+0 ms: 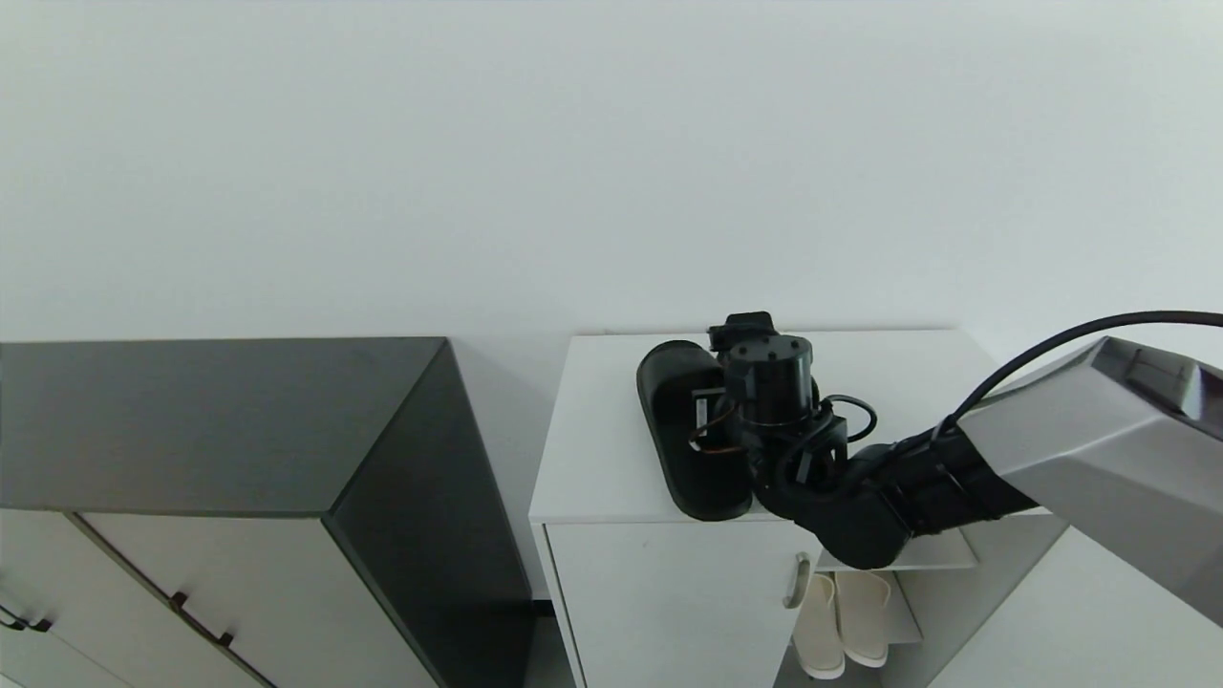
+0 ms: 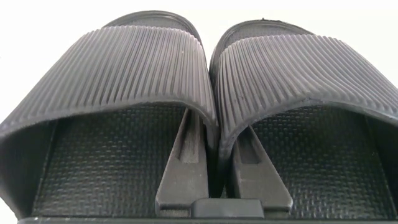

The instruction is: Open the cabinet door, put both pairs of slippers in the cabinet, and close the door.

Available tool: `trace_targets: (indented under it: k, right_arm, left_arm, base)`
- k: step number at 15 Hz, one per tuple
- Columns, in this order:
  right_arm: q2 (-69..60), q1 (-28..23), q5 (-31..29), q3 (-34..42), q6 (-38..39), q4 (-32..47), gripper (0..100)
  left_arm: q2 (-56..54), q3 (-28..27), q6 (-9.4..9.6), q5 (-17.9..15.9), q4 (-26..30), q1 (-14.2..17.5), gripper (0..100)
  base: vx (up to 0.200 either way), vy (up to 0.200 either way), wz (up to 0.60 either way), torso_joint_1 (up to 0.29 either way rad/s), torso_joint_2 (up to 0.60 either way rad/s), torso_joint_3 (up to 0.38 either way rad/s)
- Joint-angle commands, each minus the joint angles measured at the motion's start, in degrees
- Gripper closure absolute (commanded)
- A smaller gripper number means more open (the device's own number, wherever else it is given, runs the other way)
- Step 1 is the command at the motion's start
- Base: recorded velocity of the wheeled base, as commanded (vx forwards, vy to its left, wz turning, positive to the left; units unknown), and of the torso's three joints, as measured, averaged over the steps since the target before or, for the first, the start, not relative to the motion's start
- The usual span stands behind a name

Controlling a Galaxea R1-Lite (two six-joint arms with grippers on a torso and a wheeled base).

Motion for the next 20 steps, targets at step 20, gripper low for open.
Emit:
trace_targets:
  k: [20]
  right_arm:
    - [-22.65, 6.08, 3.92, 26.77, -1.83, -0.29, 100]
  left_arm:
    - [-0.01, 0.0, 0.0, 0.02, -0.01, 0.01, 100]
  base:
    - [-0.02, 0.0, 0.0, 0.001, 0.0, 0.0]
